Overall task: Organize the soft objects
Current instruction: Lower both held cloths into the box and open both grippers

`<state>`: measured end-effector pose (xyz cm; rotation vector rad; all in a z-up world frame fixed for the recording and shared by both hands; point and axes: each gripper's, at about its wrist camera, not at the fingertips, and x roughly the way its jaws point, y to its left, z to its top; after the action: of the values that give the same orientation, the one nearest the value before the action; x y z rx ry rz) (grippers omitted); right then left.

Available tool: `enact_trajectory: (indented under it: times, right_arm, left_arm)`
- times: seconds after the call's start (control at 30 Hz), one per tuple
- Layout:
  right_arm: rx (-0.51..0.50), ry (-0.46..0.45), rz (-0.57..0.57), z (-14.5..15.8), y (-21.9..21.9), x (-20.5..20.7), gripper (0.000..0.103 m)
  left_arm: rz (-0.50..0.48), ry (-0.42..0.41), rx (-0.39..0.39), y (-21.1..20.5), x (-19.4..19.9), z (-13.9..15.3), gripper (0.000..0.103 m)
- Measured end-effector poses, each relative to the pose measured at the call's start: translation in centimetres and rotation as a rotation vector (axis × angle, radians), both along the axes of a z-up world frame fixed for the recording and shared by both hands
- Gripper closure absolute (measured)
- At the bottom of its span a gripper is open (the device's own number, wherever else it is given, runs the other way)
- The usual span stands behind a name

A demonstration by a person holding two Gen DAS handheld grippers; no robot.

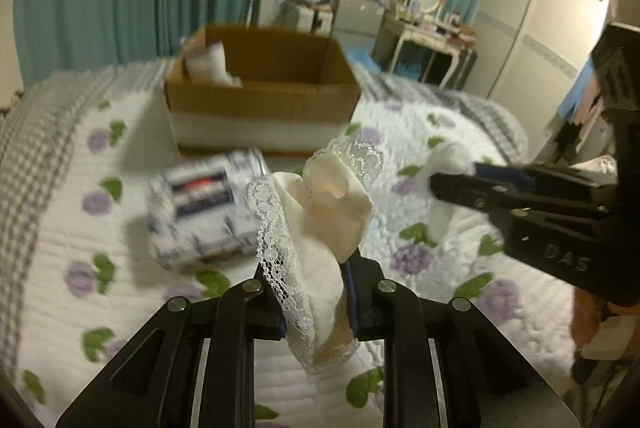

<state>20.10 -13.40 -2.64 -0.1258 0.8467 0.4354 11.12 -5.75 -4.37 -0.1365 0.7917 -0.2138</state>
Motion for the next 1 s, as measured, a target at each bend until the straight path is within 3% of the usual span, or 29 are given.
enact_trajectory:
  times: [0.2, 0.4, 0.5, 0.63, 0.77, 1.0]
  right_arm:
    - [-0.01, -0.094, 0.024, 4.8, 2.8, 0.7, 0.074]
    - [0.004, -0.176, 0.021, 9.5, 5.1, 4.6, 0.074]
    - [0.02, -0.191, 0.014, 10.4, 6.0, 7.7, 0.074]
    - [0.055, -0.181, -0.006, 9.3, 7.0, 12.6, 0.074]
    - [0.069, -0.143, -0.031, 6.0, 7.4, 17.8, 0.074]
    - [0.07, -0.103, -0.037, 1.6, 7.0, 22.4, 0.072]
  left_arm:
    - [0.0, -0.144, 0.081, 1.3, -0.5, 6.2, 0.083]
    - [0.035, -0.216, 0.139, 2.8, 3.2, 9.4, 0.083]
    - [0.047, -0.231, 0.163, 3.2, 5.7, 9.8, 0.083]
    - [0.039, -0.25, 0.178, 3.7, 10.3, 9.3, 0.083]
    - [0.033, -0.251, 0.207, 3.9, 15.4, 7.4, 0.083]
    - [0.034, -0.203, 0.222, 3.9, 22.0, 3.0, 0.078]
